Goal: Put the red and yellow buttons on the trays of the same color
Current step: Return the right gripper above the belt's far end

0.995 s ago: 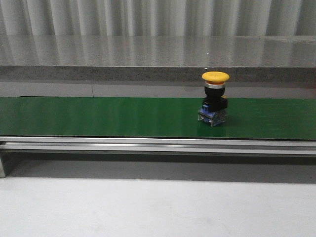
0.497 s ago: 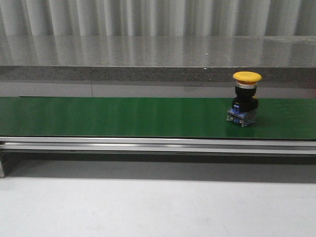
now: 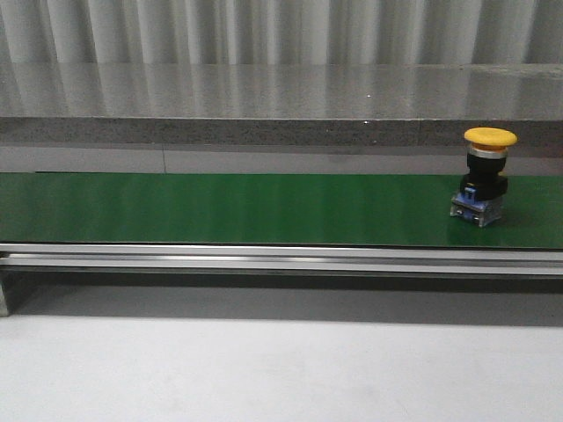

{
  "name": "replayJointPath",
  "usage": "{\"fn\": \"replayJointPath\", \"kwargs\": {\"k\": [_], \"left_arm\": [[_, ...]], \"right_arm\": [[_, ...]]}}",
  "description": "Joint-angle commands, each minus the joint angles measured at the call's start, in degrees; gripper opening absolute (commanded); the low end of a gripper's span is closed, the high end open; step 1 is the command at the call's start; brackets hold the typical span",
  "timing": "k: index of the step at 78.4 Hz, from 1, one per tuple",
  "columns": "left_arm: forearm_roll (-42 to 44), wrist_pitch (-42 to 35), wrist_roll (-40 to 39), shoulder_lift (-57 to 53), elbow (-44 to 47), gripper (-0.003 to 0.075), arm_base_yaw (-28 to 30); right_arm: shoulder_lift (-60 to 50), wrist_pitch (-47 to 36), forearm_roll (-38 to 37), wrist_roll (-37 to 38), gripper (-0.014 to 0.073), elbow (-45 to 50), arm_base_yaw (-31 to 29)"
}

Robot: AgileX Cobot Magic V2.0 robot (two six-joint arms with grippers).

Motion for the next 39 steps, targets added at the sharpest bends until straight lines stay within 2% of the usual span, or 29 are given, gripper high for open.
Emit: {"fn": "replayJointPath", "kwargs": {"k": [1,26,29,39], "left_arm": [[-0.6,-4.3,0.0,0.1,-1.5,-0.0020,-0.3],[-0.6,-4.3,0.0,0.1,-1.5,-0.0020,-0.3],[-0.6,-4.3,0.0,0.1,-1.5,-0.0020,-0.3],[-0.6,-4.3,0.0,0.1,-1.5,-0.0020,-0.3]], "right_arm": [[-4.8,0.4,0.0,-1.2,0.0468,-1.1,0.6],[-10.8,3.6,0.0,-2.0,0.0475,-1.1,9.0],[-11.0,5.1,0.0,-2.8,0.0528,-1.1,12.8],[-10.9,7.6,0.0,-3.0,0.0641,-1.1,17.4]]}}
